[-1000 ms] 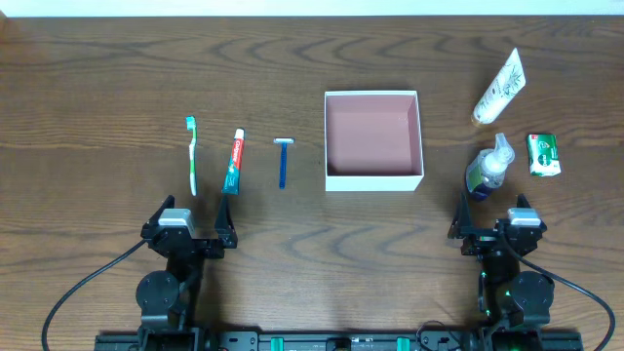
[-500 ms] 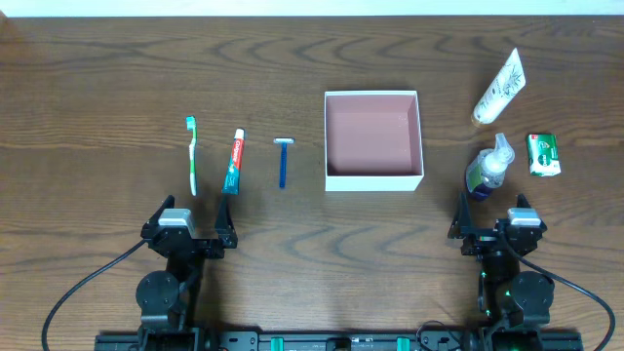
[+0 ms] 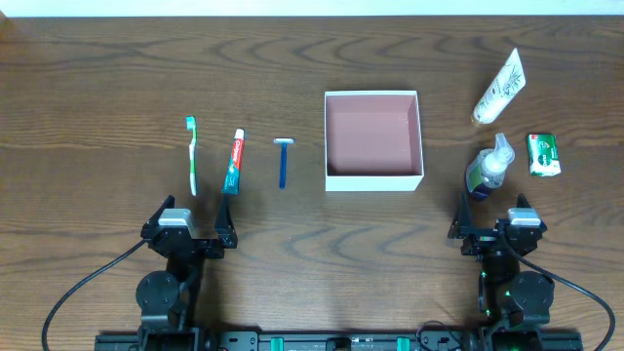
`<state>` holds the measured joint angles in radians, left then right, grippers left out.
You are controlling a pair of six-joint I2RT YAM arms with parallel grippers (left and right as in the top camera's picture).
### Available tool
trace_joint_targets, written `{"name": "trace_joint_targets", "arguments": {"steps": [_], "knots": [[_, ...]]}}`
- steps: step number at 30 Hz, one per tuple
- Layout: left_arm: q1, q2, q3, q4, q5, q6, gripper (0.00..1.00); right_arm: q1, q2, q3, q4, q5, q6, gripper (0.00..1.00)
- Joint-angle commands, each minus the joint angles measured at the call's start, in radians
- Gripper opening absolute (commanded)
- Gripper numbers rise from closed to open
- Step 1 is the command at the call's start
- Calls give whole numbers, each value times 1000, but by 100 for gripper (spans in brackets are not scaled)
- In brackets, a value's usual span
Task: Pack container
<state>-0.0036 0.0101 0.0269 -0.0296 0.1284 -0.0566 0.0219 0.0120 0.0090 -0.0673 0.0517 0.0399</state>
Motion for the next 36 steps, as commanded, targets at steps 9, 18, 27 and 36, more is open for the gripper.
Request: {"name": "trace_joint_targets", "arguments": {"steps": [9,18,27,36], "knots": [[5,-4,-21,7,262,-252,98,3,-6,-4,-3,-4,-15,99],[5,58,217,-69,316,-104,98,3,-6,-4,-3,-4,-15,99],[5,682,901,-744,267,187,98,3,-6,-4,-3,-4,-15,99],[-6,1285,1429,-1186,129,204,98,3,-6,-4,-3,-4,-15,99]]}}
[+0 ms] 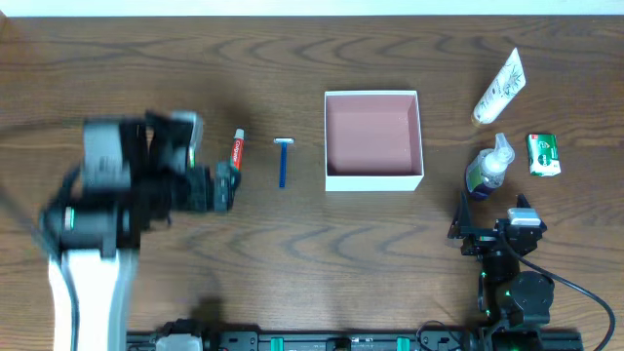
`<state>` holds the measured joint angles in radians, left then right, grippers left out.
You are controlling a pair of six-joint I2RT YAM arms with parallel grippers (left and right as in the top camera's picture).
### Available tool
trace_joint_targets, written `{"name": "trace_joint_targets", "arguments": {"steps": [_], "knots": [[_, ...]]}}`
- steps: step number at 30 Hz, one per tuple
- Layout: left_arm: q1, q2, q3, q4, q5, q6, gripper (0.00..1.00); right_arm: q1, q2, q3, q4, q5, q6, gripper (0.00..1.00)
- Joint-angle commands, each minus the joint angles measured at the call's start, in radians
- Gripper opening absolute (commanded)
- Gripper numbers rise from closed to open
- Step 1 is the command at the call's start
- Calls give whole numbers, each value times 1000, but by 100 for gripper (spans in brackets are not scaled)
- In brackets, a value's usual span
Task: Pack container
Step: 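Move the left gripper over the Colgate toothpaste tube and lower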
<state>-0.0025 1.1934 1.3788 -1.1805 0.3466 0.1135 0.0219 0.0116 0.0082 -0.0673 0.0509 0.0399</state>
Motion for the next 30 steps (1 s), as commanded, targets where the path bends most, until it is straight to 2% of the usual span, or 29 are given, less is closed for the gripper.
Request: {"name": "trace_joint_targets", "arguments": {"steps": [1,5,10,16,20,30], "knots": [[-13,130,86,-39,-114,31,98,3,-6,-3,-3,-3,-15,99],[-30,249,89,-25,-153,32,98,3,-6,-3,-3,-3,-15,99],[-30,356,89,41,-93,-29,98,3,-6,-3,-3,-3,-15,99],[-30,451,84,96,-111,-49,98,3,-6,-3,-3,-3,-15,99],[-30,527,84,98,-166,-153,98,3,-6,-3,-3,-3,-15,99],[-84,686,84,208,-227,-157,98,3,-6,-3,-3,-3,-15,99]]}}
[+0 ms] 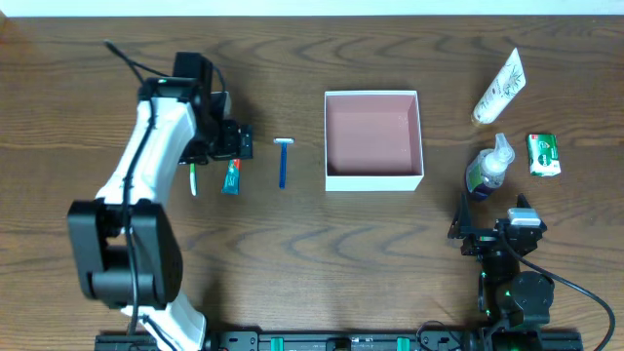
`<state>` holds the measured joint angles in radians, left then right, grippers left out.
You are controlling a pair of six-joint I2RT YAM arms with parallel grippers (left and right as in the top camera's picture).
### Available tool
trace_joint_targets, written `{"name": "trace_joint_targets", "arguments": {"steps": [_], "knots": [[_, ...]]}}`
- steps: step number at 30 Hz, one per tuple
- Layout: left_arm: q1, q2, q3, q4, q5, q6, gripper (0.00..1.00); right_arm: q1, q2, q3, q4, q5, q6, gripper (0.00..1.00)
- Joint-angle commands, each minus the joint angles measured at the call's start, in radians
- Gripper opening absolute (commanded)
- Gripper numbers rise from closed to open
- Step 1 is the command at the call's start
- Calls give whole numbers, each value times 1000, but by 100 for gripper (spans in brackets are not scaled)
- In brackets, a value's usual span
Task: Pack container
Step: 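Move the left gripper over the Colgate toothpaste tube and lower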
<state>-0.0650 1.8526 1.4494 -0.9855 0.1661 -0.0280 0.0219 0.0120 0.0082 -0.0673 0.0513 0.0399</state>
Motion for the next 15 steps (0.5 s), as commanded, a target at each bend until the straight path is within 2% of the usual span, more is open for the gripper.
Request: {"name": "trace_joint_targets", "arguments": {"steps": [1,9,15], "knots": [[-27,35,13,25,-49,-15,98,3,-6,-3,-3,-3,-15,99],[-43,96,13,105,-123,-49,98,3,-6,-3,-3,-3,-15,99],[-43,137,13,129,-126,-48,98,3,-6,-3,-3,-3,-15,99]]}}
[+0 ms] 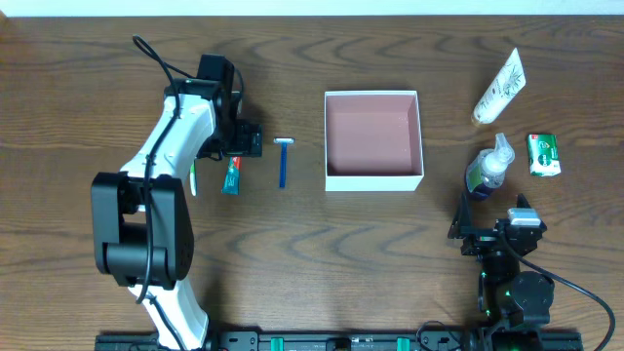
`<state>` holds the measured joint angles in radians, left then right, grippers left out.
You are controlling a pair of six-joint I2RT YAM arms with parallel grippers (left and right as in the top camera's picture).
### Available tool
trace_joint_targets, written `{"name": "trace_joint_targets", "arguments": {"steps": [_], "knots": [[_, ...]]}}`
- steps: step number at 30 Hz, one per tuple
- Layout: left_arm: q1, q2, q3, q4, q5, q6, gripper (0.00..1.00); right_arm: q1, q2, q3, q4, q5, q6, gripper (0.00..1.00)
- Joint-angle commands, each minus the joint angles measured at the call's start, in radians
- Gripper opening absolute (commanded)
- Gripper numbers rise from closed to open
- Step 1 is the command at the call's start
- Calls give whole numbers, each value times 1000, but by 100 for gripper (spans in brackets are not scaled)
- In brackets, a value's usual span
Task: Pack container
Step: 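Move the left gripper over the Colgate toothpaste tube and lower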
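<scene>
A white box (337, 181) with a pink inside stands at the table's middle. Left of it lie a blue razor (284, 162), a red and green toothpaste tube (231, 176) and a green toothbrush (193, 179). My left gripper (243, 142) hangs over the tube's far end, hiding the cap; its jaws look spread across the tube. The toothbrush's head is hidden under the left arm. Right of the box are a spray bottle (487, 168), a white tube (500, 87) and a green packet (544, 154). My right gripper (466, 232) sits parked at the front right, just short of the bottle.
The left arm (161, 166) stretches from the front left across the toothbrush. Cables trail from both arm bases along the front edge.
My left gripper has shifted a little right and farther back, from the tube's middle to its cap end. The toothpaste, razor and right arm have not moved.
Both arms were parked at the front edge, with the items in their rows beside the box. Then the left arm was up and blurred over the toothbrush. Then its gripper was at the toothpaste tube, and now it hangs over the tube's cap end.
</scene>
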<state>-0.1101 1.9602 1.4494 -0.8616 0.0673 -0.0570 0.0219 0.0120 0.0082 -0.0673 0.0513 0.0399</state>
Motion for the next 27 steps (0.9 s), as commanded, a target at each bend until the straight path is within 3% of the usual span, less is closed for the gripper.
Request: {"name": "trace_joint_targets", "arguments": {"steps": [1,27], "knots": [[2,37,13,10,-27,-19,98,3,-6,-3,-3,-3,-15,99],[2,130,-4,38,-26,-31,99,3,-6,-3,-3,-3,-15,99]]}}
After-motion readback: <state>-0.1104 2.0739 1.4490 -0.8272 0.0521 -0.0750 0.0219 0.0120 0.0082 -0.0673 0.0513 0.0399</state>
